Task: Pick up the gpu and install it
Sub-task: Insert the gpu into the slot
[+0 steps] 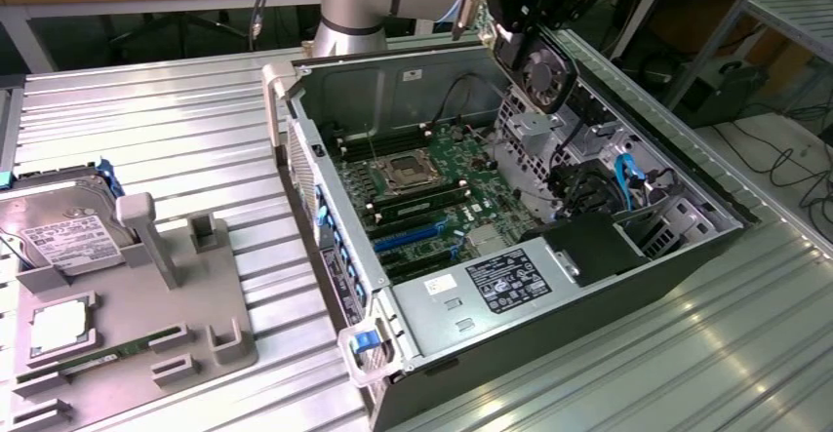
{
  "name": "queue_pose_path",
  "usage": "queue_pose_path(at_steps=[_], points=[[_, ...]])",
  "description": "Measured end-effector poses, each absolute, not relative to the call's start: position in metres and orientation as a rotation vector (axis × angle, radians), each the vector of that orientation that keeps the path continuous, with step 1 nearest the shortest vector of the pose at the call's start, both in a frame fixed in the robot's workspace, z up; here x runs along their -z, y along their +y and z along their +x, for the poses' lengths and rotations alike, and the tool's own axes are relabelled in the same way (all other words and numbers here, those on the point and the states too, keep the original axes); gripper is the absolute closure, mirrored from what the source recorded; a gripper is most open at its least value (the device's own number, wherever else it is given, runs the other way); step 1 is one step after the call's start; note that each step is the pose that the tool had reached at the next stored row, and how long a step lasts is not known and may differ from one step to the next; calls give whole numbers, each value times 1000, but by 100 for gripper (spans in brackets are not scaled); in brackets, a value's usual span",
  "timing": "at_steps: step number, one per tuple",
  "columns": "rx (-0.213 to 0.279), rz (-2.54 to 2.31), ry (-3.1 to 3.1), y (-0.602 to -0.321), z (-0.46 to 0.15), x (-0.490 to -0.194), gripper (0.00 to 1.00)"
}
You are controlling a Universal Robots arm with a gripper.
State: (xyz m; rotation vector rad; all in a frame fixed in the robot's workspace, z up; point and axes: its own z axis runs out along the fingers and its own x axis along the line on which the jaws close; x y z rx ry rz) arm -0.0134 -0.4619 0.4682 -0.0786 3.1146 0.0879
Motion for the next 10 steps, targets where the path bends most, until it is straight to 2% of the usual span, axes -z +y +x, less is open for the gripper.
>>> queue_pose_path(at_steps=[10], points=[[-89,-199,3111,-462,-13,-468,72]])
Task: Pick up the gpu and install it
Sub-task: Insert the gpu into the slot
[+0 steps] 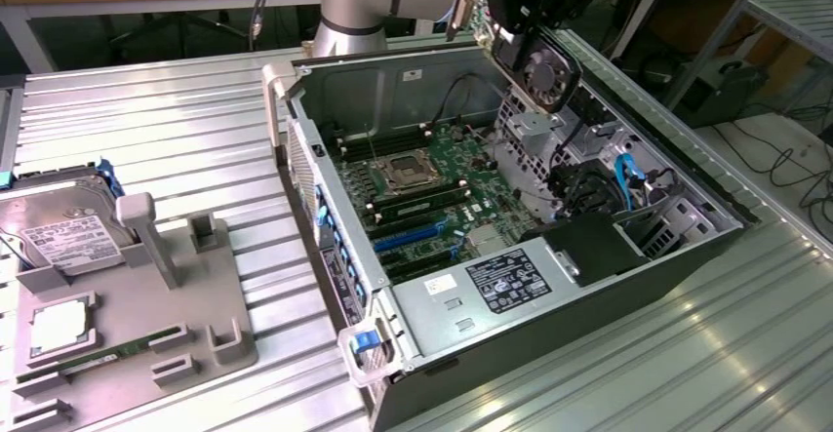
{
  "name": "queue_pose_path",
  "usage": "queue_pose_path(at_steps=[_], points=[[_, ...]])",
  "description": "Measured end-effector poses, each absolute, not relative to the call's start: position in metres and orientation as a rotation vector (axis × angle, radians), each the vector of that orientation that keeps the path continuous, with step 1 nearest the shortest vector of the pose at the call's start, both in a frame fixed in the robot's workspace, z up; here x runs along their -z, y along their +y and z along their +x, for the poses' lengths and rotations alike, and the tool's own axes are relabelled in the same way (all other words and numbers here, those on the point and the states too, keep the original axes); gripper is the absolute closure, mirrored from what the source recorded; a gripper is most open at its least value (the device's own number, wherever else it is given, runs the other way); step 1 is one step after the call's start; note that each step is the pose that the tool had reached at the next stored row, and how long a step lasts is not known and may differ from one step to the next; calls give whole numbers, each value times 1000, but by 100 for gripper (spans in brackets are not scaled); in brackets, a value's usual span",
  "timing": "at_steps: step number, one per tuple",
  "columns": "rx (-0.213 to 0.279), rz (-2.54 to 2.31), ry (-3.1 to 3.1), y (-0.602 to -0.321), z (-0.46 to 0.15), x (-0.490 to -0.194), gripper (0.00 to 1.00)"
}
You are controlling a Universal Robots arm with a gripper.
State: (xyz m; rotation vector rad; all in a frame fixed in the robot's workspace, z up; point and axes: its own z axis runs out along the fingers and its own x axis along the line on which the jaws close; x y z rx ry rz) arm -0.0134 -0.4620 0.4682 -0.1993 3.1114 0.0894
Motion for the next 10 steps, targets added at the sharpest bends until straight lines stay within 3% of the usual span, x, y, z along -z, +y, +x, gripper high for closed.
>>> queue_pose_path(at_steps=[10], points=[[-91,-332,3102,-462,-13,-468,72]])
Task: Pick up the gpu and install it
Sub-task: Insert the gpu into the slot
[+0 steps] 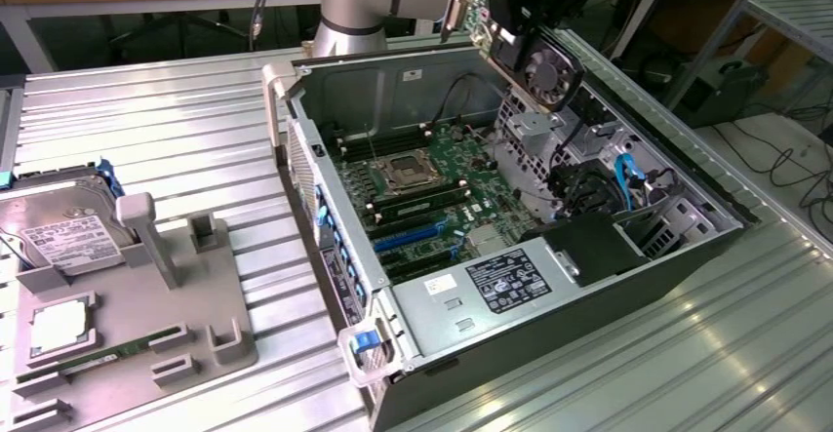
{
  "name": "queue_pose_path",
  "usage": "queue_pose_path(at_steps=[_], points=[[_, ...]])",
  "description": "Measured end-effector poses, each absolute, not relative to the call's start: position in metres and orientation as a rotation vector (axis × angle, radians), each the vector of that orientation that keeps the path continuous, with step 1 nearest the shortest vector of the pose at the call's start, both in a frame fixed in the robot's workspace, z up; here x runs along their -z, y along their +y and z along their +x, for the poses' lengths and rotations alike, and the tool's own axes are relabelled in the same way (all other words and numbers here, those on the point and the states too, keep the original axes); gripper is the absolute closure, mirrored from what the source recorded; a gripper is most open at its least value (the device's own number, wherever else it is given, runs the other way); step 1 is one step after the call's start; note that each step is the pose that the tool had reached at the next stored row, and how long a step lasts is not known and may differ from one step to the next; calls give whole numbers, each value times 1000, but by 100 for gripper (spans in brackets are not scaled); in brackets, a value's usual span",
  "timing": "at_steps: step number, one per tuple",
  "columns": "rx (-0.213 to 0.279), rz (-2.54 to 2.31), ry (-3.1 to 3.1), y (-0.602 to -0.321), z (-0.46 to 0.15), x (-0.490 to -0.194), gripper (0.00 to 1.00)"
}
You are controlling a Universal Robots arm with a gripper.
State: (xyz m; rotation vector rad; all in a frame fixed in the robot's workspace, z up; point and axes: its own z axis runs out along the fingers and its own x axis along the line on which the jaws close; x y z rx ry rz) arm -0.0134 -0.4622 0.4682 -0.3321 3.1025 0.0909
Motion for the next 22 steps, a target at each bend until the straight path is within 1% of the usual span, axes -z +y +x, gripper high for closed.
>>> queue_pose_path(at_steps=[22], points=[[-94,-598,3067,-464,-13,-468,72]])
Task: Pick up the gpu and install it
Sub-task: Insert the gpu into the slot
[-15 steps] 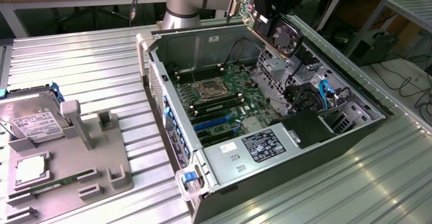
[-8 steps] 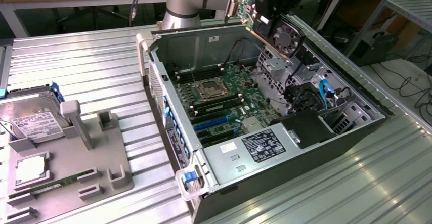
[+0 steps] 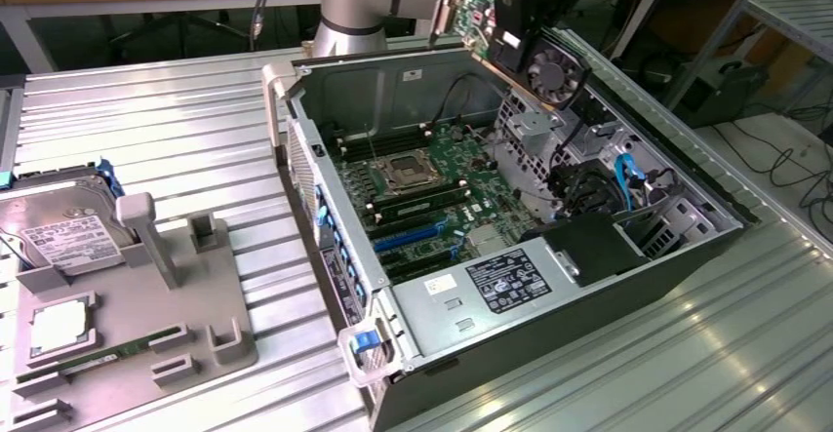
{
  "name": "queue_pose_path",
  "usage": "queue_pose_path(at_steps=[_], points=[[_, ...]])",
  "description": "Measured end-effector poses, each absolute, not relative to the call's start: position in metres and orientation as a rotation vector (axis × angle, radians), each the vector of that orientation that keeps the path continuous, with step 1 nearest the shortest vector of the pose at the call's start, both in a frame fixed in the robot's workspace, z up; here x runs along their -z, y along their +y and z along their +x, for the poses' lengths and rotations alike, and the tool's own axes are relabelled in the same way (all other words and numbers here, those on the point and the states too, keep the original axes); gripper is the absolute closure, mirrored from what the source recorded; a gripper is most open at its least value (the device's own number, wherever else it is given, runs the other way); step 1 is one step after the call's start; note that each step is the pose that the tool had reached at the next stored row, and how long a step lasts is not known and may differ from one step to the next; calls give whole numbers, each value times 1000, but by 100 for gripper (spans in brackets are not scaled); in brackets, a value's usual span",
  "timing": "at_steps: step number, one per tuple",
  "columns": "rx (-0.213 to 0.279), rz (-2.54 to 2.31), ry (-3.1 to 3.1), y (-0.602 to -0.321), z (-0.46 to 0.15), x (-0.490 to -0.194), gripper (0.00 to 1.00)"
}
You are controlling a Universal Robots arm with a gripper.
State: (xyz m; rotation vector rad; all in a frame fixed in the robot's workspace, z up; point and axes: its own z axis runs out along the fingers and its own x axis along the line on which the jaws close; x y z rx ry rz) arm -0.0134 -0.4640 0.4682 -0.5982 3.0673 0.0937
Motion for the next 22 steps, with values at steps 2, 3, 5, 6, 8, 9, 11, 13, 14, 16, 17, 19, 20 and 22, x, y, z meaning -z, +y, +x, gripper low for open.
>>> queue_pose_path(at_steps=[2,3,5,6,8,9,11,13,14,16,17,19,20,22], points=[[-94,-628,3062,-464,-13,-468,72],[-94,-641,3059,-464,-13,-468,72],[-94,-668,3054,-464,-13,-468,72],[-94,-680,3052,-464,-13,-468,72],[-94,-707,3046,-464,-13,-468,72],[-94,-719,3044,-464,-13,-468,72],[-95,-747,3038,-464,-13,-468,72],[-95,-774,3031,-465,-13,-468,72],[-95,-787,3028,-465,-13,-468,72],[-95,-830,3018,-465,-13,-468,72],[-95,-843,3014,-465,-13,-468,72],[-95,-869,3007,-465,-13,-468,72],[-96,-881,3004,-465,-13,-468,72],[-96,-903,2998,-465,-13,-468,72]])
